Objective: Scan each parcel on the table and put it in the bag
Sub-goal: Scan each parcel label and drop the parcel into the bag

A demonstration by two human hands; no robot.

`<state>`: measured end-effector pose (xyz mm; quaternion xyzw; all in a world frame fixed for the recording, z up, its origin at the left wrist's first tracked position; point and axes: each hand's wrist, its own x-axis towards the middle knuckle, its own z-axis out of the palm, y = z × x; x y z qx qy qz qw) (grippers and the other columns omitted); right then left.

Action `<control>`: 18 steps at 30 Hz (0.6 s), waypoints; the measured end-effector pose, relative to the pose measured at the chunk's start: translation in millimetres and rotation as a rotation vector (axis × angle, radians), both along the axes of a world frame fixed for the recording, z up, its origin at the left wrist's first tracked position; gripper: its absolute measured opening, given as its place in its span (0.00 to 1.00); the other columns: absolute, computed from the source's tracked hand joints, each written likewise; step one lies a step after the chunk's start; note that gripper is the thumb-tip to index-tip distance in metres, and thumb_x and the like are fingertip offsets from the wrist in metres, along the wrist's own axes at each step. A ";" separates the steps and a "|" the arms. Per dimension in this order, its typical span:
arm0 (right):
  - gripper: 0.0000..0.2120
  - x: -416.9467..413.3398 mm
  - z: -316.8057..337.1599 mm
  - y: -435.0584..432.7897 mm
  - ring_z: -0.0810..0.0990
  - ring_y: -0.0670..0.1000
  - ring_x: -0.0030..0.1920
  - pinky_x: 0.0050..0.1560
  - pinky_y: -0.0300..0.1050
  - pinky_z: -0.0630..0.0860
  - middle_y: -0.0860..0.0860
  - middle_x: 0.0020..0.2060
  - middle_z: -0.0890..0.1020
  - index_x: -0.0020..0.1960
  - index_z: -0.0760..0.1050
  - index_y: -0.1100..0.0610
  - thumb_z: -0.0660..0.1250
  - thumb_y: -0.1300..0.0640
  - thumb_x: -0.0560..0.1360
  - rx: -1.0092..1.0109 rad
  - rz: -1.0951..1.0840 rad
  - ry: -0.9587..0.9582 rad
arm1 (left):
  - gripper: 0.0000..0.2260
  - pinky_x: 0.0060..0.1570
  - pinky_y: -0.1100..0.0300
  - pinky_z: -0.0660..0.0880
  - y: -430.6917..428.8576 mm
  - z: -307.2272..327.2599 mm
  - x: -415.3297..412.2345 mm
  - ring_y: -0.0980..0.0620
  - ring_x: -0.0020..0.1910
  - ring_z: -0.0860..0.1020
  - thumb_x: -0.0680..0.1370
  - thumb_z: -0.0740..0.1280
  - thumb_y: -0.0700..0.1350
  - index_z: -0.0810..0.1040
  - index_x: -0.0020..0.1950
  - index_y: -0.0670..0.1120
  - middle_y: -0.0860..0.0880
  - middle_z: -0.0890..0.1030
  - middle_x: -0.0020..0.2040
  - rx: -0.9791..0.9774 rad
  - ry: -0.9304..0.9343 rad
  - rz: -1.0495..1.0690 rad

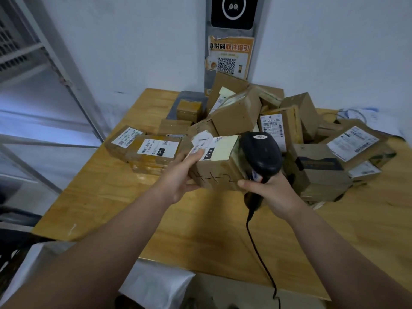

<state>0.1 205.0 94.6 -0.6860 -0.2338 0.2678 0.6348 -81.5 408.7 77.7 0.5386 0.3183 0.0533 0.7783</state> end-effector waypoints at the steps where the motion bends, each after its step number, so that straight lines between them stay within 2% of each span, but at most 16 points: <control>1: 0.18 -0.8 1.9 0.5 0.82 0.38 0.47 0.52 0.40 0.75 0.44 0.43 0.84 0.56 0.77 0.59 0.74 0.63 0.66 0.056 -0.022 0.080 | 0.20 0.50 0.47 0.79 -1.5 -4.5 -0.5 0.48 0.60 0.78 0.75 0.71 0.53 0.73 0.65 0.54 0.49 0.79 0.60 0.010 -0.051 0.039; 3: 0.19 -1.4 3.7 3.5 0.82 0.36 0.47 0.57 0.46 0.75 0.37 0.42 0.85 0.55 0.75 0.47 0.71 0.57 0.65 0.153 -0.088 0.187 | 0.22 0.56 0.48 0.78 -6.4 -10.0 -2.1 0.51 0.59 0.78 0.75 0.71 0.50 0.71 0.68 0.55 0.51 0.80 0.59 0.090 -0.148 0.094; 4: 0.19 -1.2 3.3 5.6 0.82 0.36 0.48 0.59 0.49 0.75 0.37 0.44 0.85 0.55 0.75 0.45 0.71 0.55 0.65 0.179 -0.115 0.205 | 0.23 0.57 0.50 0.78 -9.5 -11.4 -3.4 0.52 0.59 0.79 0.75 0.71 0.49 0.70 0.69 0.55 0.53 0.80 0.59 0.172 -0.192 0.106; 6: 0.22 -2.9 3.6 10.0 0.81 0.41 0.56 0.62 0.52 0.75 0.41 0.52 0.84 0.58 0.75 0.45 0.72 0.54 0.65 0.203 -0.135 0.215 | 0.23 0.58 0.54 0.77 -13.5 -13.3 -3.5 0.54 0.60 0.77 0.75 0.72 0.47 0.69 0.68 0.55 0.55 0.79 0.60 0.347 -0.257 0.104; 8: 0.23 -2.6 1.5 12.5 0.80 0.46 0.59 0.63 0.52 0.75 0.46 0.56 0.84 0.59 0.76 0.46 0.74 0.55 0.65 0.224 -0.187 0.215 | 0.24 0.60 0.55 0.76 -17.0 -13.6 -2.8 0.55 0.63 0.75 0.75 0.72 0.45 0.69 0.68 0.53 0.54 0.77 0.62 0.441 -0.314 0.085; 10: 0.24 0.5 -3.0 11.5 0.80 0.49 0.60 0.62 0.54 0.76 0.48 0.56 0.83 0.61 0.76 0.49 0.74 0.59 0.66 0.252 -0.263 0.239 | 0.24 0.61 0.57 0.75 -21.5 -10.6 -1.6 0.56 0.65 0.73 0.74 0.72 0.45 0.69 0.68 0.54 0.53 0.77 0.63 0.444 -0.371 0.075; 12: 0.25 2.9 -9.5 8.8 0.80 0.52 0.60 0.61 0.58 0.77 0.49 0.58 0.83 0.64 0.75 0.51 0.74 0.62 0.68 0.272 -0.294 0.283 | 0.22 0.59 0.61 0.75 -23.4 -6.9 1.0 0.58 0.64 0.73 0.74 0.71 0.45 0.70 0.64 0.61 0.56 0.76 0.63 0.419 -0.376 0.056; 14: 0.26 2.0 -17.0 7.3 0.80 0.53 0.60 0.59 0.58 0.78 0.51 0.59 0.82 0.65 0.75 0.52 0.74 0.61 0.68 0.290 -0.288 0.335 | 0.21 0.56 0.62 0.75 -25.2 -2.8 6.6 0.58 0.63 0.74 0.76 0.70 0.45 0.70 0.62 0.67 0.57 0.76 0.63 0.314 -0.349 0.018; 16: 0.24 -0.1 -25.3 6.9 0.80 0.54 0.61 0.59 0.58 0.78 0.52 0.60 0.82 0.64 0.75 0.52 0.73 0.62 0.69 0.281 -0.282 0.375 | 0.23 0.58 0.56 0.75 -25.3 -5.2 12.5 0.55 0.62 0.76 0.77 0.70 0.44 0.67 0.64 0.66 0.55 0.76 0.64 0.216 -0.302 0.003; 18: 0.22 -0.4 -31.1 7.0 0.80 0.53 0.60 0.58 0.56 0.78 0.52 0.59 0.82 0.63 0.75 0.53 0.72 0.64 0.71 0.246 -0.294 0.410 | 0.26 0.58 0.52 0.77 -23.1 -10.2 16.2 0.52 0.61 0.77 0.75 0.72 0.44 0.66 0.65 0.63 0.53 0.76 0.63 0.231 -0.251 0.037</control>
